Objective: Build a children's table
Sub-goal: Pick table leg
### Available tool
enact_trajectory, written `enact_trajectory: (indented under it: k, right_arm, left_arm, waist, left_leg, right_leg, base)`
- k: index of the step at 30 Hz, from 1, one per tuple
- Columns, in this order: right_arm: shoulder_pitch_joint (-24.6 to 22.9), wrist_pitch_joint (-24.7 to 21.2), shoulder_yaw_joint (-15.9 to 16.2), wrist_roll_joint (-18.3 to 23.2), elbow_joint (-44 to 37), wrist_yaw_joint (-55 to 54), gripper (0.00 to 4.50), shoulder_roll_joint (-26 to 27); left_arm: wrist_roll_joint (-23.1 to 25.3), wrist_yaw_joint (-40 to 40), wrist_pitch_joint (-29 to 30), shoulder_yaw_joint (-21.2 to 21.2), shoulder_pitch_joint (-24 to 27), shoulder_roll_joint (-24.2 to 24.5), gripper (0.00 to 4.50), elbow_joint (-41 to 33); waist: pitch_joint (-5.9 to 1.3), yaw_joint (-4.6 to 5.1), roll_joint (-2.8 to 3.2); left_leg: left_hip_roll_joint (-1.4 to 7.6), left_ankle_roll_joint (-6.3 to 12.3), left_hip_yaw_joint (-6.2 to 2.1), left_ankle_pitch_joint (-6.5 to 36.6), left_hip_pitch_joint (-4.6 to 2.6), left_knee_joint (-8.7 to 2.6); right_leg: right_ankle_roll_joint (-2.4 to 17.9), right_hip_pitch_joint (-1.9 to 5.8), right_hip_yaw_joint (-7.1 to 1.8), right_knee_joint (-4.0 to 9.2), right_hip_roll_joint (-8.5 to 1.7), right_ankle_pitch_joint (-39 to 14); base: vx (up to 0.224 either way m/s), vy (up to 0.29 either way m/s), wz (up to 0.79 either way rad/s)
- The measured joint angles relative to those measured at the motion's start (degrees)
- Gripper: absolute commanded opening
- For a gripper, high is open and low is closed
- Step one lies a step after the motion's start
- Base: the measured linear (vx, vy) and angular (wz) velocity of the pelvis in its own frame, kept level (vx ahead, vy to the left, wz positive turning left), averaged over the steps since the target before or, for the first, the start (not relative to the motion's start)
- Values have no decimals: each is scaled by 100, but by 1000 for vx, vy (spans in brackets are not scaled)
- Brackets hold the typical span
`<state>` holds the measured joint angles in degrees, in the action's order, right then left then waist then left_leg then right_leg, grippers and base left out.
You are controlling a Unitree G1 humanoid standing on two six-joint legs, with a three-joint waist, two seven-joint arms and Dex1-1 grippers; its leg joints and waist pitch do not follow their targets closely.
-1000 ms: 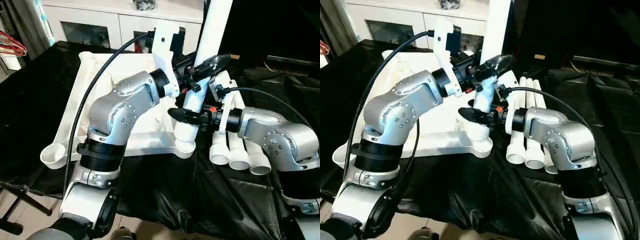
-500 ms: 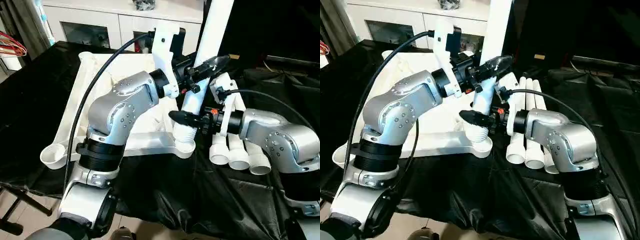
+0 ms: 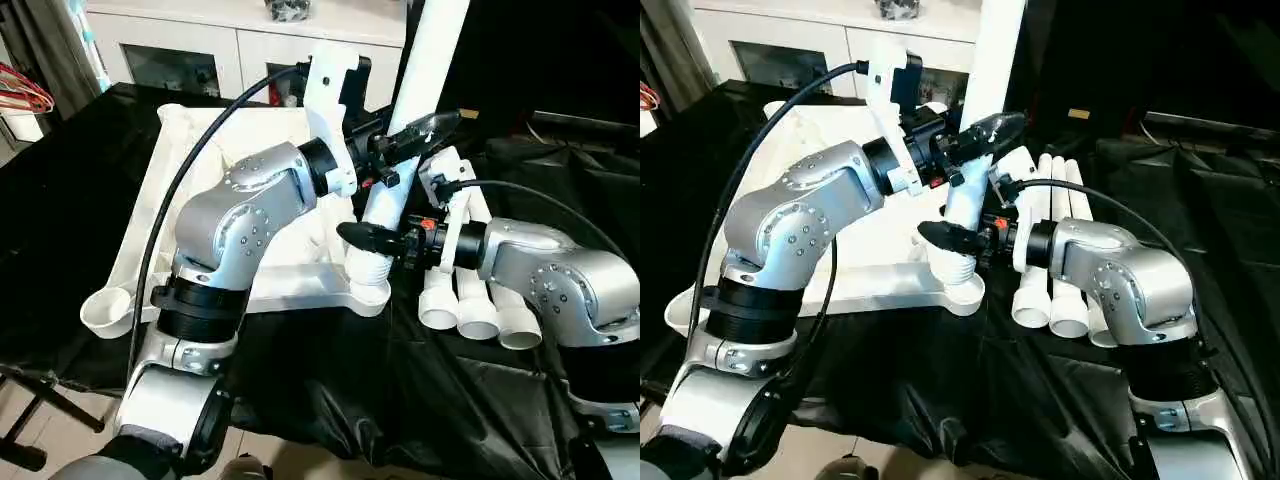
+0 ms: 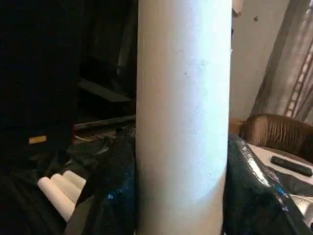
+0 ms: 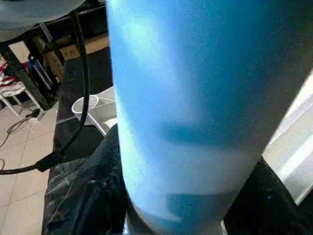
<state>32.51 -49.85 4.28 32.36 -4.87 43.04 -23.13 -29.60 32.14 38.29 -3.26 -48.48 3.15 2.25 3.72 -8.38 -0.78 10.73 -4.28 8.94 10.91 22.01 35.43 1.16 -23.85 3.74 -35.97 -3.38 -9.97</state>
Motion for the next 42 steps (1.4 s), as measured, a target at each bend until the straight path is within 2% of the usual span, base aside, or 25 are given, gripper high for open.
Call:
enact_trajectory:
  k: [7, 9, 12, 15, 21, 29, 33, 36, 37, 39, 42]
  right_arm:
    - [0, 0, 0, 20, 0, -4, 191, 4]
    - [0, 0, 0, 22, 3, -9, 191, 14]
    - [-1, 13, 0, 24, 4, -13, 191, 54]
    - [-2, 70, -1, 36, 0, -23, 191, 115]
    - [-108, 179, -72, 39, 4, -236, 191, 301]
    - [-108, 459, -276, -6, 70, -713, 191, 700]
    - [-267, 839, -470, -321, 75, -1238, 191, 839]
    - [-512, 1206, -484, -756, 133, -1612, 191, 785]
    - [-589, 1282, -499, -878, 193, -1710, 191, 715]
    - [-663, 1357, -522, -1025, 311, -1843, 191, 703]
    - [-719, 1506, -504, -1091, 377, -2012, 191, 845]
  left_arm:
    - [1, -4, 3, 0, 4, 7, 184, -13]
    - [-1, -12, 15, 5, 4, 5, 254, -15]
    - [-109, 8, 79, 20, 39, -12, 256, -104]
    - [-207, 14, 80, 96, 80, -47, 296, -154]
    - [-563, -52, -122, 571, 122, -234, 294, -476]
    - [-526, -82, -269, 554, 207, -93, 294, -736]
    - [-69, -407, -276, 508, 561, 282, 294, -787]
    - [990, -1072, -602, 401, 977, 913, 294, -408]
    - [1271, -1278, -653, 460, 1206, 1064, 294, -263]
    - [1522, -1543, -731, 581, 1608, 1151, 294, -175]
    - [1911, -1723, -962, 478, 2133, 1381, 294, -273]
  waist:
    - [0, -3, 0]
    - [0, -3, 0]
    - [-1, 1, 2]
    - [-4, 1, 7]
    - [-12, -2, 34]
    - [-30, -2, 131]
    - [-41, 12, 160]
    - [-49, 53, 168]
    - [-46, 57, 148]
    - [-39, 56, 120]
    - [-40, 18, 90]
  left_leg:
    - [1, -1, 0, -1, 0, 0]
    - [1, -1, 0, -1, 0, 0]
    - [1, -2, 0, -1, 0, 0]
    - [2, -2, 0, -1, 0, 0]
    - [3, -2, 0, -1, 0, 0]
    - [4, -3, 0, -1, 0, 1]
    - [5, -8, -1, -4, 2, 1]
    - [6, -15, -1, -8, -1, -1]
    - [8, -20, -2, -11, -1, -1]
    - [10, -25, -3, -15, 2, -5]
    - [14, -25, 2, -15, 11, -4]
  right_leg:
    - [0, 0, 1, 0, 0, 0]
    - [0, 0, 1, 0, 0, 0]
    - [0, -1, 1, 0, 0, 0]
    - [0, 0, 2, 0, 0, 0]
    - [0, 2, 4, 1, 0, 0]
    - [0, 3, 6, 1, 0, 0]
    - [-2, 1, 6, 1, 1, 0]
    - [-37, 5, 6, 0, 4, -17]
    - [-40, -3, 6, 1, 5, -15]
    - [-40, -7, 9, -2, 6, -14]
    - [-37, -10, 11, 4, 3, -13]
  base:
    - [0, 0, 0]
    - [0, 0, 0]
    - [0, 0, 0]
    - [0, 0, 0]
    - [0, 0, 0]
    - [0, 0, 0]
    - [0, 0, 0]
    - [0, 0, 0]
    - [0, 0, 0]
    - [0, 0, 0]
    - [0, 0, 0]
